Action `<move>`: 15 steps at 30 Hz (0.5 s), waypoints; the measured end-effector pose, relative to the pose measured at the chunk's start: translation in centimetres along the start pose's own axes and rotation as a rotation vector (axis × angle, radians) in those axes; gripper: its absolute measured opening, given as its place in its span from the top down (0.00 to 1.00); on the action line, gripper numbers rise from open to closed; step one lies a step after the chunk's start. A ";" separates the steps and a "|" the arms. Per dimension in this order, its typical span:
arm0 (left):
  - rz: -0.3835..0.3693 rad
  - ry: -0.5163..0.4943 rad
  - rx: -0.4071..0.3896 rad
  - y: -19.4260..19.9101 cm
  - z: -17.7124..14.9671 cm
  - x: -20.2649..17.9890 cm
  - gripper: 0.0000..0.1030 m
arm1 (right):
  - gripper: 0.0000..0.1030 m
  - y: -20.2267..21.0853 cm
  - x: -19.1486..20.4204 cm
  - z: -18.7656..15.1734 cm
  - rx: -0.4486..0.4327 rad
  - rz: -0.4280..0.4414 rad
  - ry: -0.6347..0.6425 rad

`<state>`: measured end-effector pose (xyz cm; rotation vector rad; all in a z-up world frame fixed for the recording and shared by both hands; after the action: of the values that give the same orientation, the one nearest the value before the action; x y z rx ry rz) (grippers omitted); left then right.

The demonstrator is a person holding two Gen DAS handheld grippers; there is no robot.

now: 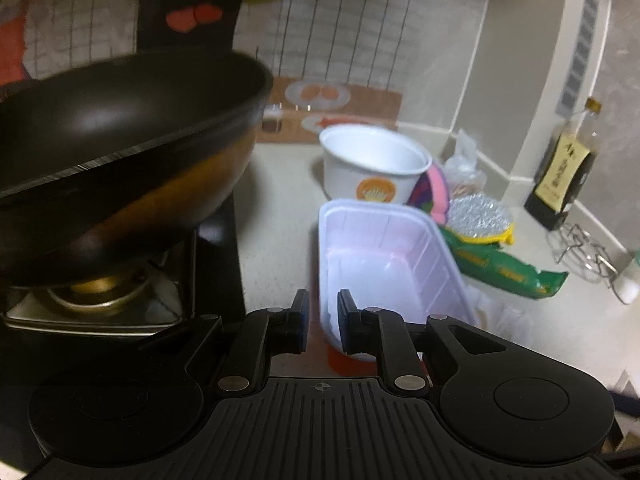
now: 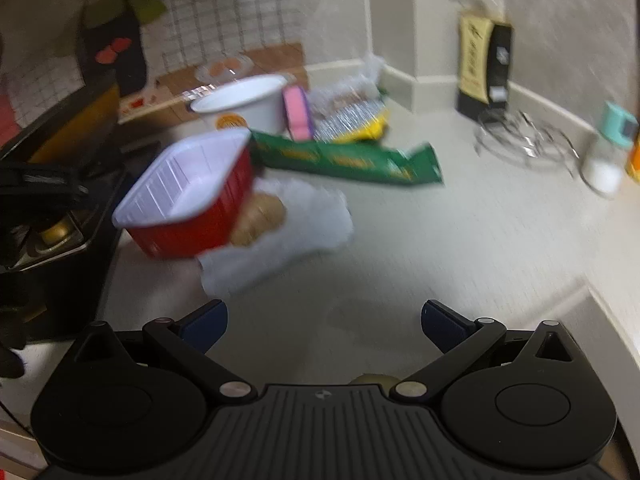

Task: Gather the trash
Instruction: 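Grasp the red-and-white tray rim with the left tool while the right tool approaches the ginger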

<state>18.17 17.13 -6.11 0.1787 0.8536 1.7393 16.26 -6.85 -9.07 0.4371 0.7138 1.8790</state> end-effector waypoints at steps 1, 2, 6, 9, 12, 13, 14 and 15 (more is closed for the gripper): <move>-0.005 -0.005 0.017 -0.3 -0.3 0.1 0.83 | 0.00 -0.3 0.1 0.4 -0.021 0.002 0.018; -0.009 -0.011 0.033 -0.6 -0.3 0.2 0.83 | 0.00 -0.6 0.3 0.8 -0.049 0.002 0.037; -0.038 -0.050 0.092 -1.5 -0.8 0.9 0.81 | 0.01 -2.8 1.3 2.6 -0.126 0.023 0.122; -0.051 -0.062 0.124 -1.6 -0.8 1.8 0.78 | 0.16 -5.2 1.9 3.7 -0.114 0.064 0.183; -0.042 -0.060 0.130 -1.6 -0.5 2.7 0.79 | 0.42 -7.7 2.3 4.2 -0.070 0.097 0.217; -0.043 -0.056 0.134 -1.7 -0.4 2.7 0.79 | 0.42 -8.3 2.3 4.3 -0.062 0.121 0.211; -0.044 -0.049 0.140 -1.7 -0.3 2.8 0.79 | 0.44 -8.7 2.2 4.3 -0.058 0.145 0.203; -0.047 -0.043 0.145 -1.8 -0.3 2.7 0.80 | 0.50 -8.8 2.2 4.3 -0.050 0.167 0.195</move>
<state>18.40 19.57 -8.23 0.2898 0.9458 1.6247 24.10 -1.09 -11.57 0.2905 0.7767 2.1126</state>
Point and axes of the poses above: each gripper's, at about its wrist camera, not at the fingertips, and y roughly against the way its jaws point, x to its left, z to its top, the point moved 3 cm from there along -y, roughly the way its jaws point, and after that the axes turned 11 degrees about y, right-handed, at the moved point
